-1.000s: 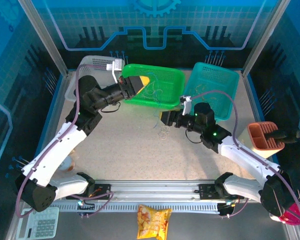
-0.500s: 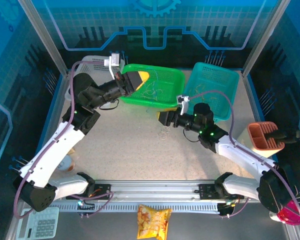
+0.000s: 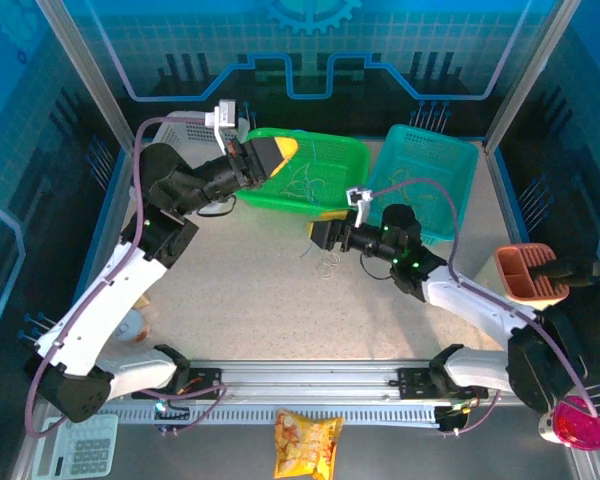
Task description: Untangle the cables
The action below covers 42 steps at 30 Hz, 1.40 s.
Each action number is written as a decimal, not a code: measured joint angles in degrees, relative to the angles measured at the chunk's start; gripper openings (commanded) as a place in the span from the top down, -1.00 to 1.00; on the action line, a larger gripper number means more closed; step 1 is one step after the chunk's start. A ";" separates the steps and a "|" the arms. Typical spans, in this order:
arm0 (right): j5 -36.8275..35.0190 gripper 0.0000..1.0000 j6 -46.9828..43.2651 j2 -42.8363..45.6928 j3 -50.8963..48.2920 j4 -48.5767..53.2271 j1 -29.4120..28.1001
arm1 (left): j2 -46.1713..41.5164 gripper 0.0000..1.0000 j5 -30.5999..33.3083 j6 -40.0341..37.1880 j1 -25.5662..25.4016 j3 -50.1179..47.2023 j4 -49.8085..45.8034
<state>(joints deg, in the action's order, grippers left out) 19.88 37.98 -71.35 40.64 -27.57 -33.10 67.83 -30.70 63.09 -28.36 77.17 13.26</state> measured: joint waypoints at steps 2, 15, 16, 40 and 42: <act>0.50 -0.29 0.35 -3.02 0.13 -1.97 -0.33 | 0.00 1.00 0.00 0.02 -0.24 0.35 0.02; 4.61 -0.48 7.17 -10.62 0.20 -14.71 -0.70 | 0.00 1.00 0.50 -0.02 -0.37 1.27 -0.13; 4.63 -0.48 7.02 -9.94 0.11 -14.69 -0.70 | 0.00 1.00 0.61 -0.02 -0.37 1.38 -0.11; 1.75 1.00 5.51 -6.64 -4.85 -13.86 0.31 | 3.50 1.00 1.31 -4.07 -0.94 13.53 -5.55; 0.44 1.00 5.49 -6.64 -7.26 -13.51 0.70 | 4.79 1.00 1.33 -5.88 -0.57 18.80 -7.08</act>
<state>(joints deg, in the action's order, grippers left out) 20.32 43.46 -78.00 33.39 -41.08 -32.40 72.62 -29.36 57.21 -28.93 95.96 6.17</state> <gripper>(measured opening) 0.045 0.052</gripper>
